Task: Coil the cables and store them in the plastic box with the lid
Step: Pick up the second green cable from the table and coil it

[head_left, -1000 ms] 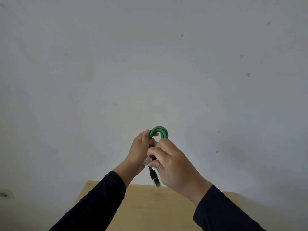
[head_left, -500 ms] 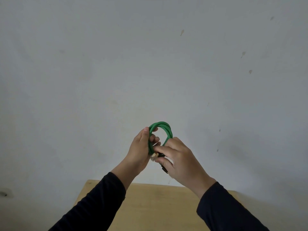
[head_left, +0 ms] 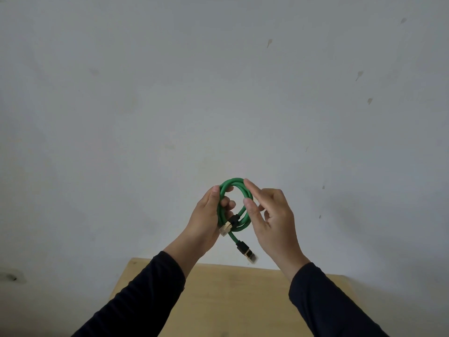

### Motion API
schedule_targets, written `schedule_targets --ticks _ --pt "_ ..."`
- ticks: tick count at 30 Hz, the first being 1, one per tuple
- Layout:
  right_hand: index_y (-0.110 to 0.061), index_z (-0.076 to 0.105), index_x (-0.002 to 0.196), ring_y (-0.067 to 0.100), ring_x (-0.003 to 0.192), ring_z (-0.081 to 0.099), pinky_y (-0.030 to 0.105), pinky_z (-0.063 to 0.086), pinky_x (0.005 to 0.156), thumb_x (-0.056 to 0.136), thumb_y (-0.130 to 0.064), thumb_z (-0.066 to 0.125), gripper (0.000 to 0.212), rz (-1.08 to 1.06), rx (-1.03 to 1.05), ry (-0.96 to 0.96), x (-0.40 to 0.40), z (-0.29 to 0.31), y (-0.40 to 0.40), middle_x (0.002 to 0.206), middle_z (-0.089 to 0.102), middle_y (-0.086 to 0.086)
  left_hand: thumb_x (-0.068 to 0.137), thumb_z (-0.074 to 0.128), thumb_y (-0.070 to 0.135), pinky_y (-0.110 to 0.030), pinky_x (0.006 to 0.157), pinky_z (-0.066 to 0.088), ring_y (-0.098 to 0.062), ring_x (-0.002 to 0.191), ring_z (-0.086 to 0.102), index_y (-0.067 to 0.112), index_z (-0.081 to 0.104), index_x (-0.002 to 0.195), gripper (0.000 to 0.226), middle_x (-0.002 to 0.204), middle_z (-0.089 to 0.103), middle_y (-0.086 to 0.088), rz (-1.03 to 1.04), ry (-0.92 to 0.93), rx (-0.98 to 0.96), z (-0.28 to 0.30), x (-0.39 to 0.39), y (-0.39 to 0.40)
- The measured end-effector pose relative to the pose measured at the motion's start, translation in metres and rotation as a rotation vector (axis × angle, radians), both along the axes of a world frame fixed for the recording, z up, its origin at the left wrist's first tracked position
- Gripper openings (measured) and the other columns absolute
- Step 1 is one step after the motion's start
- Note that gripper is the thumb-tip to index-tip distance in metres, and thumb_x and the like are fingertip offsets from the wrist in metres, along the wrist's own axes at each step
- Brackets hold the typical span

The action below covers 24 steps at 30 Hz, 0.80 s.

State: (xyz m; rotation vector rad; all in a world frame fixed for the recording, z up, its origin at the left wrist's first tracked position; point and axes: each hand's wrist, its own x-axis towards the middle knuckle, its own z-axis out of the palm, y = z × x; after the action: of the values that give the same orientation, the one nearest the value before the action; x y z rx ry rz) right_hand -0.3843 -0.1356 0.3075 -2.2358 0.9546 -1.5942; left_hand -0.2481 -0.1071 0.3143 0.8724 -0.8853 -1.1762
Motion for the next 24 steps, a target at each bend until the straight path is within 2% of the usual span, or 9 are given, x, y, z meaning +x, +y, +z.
schedule_targets --ticks 2,4,5,7,10,14,18,21,24 --pt "-0.036 0.049 0.128 0.002 0.083 0.050 0.005 0.037 0.071 0.090 -0.039 0.044 0.038 0.068 0.062 -0.015 0.003 0.000 0.001 0.088 0.056 0.000 0.101 0.028 0.034 -0.024 0.060 0.043 -0.010 0.063 0.050 0.018 0.061 0.101 0.037 0.066 0.046 0.004 -0.011 0.000 0.004 -0.002 0.001 0.000" --pt "-0.039 0.045 0.130 0.008 0.081 0.055 0.011 0.042 0.069 0.093 -0.032 0.045 0.037 0.127 0.123 -0.029 0.008 -0.001 0.004 0.087 0.062 0.001 0.101 0.030 0.033 -0.026 0.066 0.042 -0.010 0.077 0.058 0.022 0.062 0.104 0.034 0.070 0.053 0.005 0.006 -0.019 0.008 -0.005 0.000 0.002" --pt "-0.039 0.044 0.130 0.011 0.080 0.057 0.015 0.044 0.070 0.094 -0.028 0.045 0.038 0.132 0.139 -0.034 0.010 -0.002 0.006 0.087 0.064 0.004 0.101 0.031 0.032 -0.026 0.069 0.043 -0.010 0.086 0.062 0.025 0.063 0.105 0.033 0.075 0.058 0.005 0.036 -0.041 0.014 -0.008 -0.001 0.003" --pt "-0.039 0.044 0.129 0.014 0.077 0.057 0.014 0.045 0.068 0.095 -0.021 0.046 0.038 0.113 0.167 -0.047 0.014 -0.009 0.010 0.083 0.064 0.007 0.100 0.036 0.029 -0.025 0.074 0.046 -0.009 0.095 0.066 0.028 0.065 0.106 0.029 0.092 0.068 0.006 0.121 -0.094 0.023 -0.014 -0.002 0.008" --pt "-0.042 0.045 0.127 0.011 0.071 0.054 0.012 0.044 0.062 0.096 -0.020 0.046 0.039 0.094 0.293 -0.083 0.016 -0.021 0.023 0.078 0.062 0.007 0.098 0.045 0.022 -0.021 0.070 0.051 -0.007 0.086 0.070 0.030 0.067 0.103 0.025 0.102 0.071 0.009 0.246 -0.153 0.028 -0.025 -0.002 0.018" --pt "-0.043 0.046 0.129 -0.004 0.069 0.054 0.008 0.043 0.063 0.097 -0.025 0.044 0.037 0.034 0.451 -0.112 0.020 -0.042 0.041 0.075 0.059 -0.009 0.095 0.051 0.022 -0.018 0.065 0.054 -0.007 0.082 0.070 0.028 0.067 0.107 0.021 0.101 0.072 0.010 0.301 -0.255 0.025 -0.048 0.001 0.032" --pt "-0.043 0.047 0.129 -0.003 0.060 0.050 0.009 0.042 0.057 0.097 -0.027 0.043 0.036 -0.035 0.599 -0.117 0.013 -0.074 0.065 0.073 0.060 -0.006 0.092 0.056 0.023 -0.022 0.074 0.056 -0.005 0.085 0.070 0.032 0.067 0.108 0.021 0.093 0.072 0.011 0.217 -0.360 0.078 -0.084 0.001 0.053" --pt "-0.043 0.047 0.128 -0.003 0.056 0.049 0.009 0.039 0.052 0.097 -0.024 0.043 0.036 -0.062 0.715 -0.086 0.000 -0.106 0.090 0.075 0.061 -0.007 0.090 0.059 0.020 -0.023 0.078 0.056 -0.002 0.084 0.069 0.027 0.066 0.112 0.024 0.090 0.073 0.008 0.141 -0.432 0.155 -0.123 -0.005 0.073" --pt "-0.044 0.046 0.127 0.007 0.060 0.048 0.010 0.037 0.047 0.096 -0.025 0.045 0.036 -0.075 0.855 -0.058 -0.016 -0.134 0.115 0.077 0.062 -0.003 0.089 0.061 0.020 -0.024 0.082 0.055 -0.002 0.085 0.069 0.023 0.066 0.115 0.027 0.092 0.073 0.008 0.091 -0.494 0.234 -0.165 -0.015 0.096"
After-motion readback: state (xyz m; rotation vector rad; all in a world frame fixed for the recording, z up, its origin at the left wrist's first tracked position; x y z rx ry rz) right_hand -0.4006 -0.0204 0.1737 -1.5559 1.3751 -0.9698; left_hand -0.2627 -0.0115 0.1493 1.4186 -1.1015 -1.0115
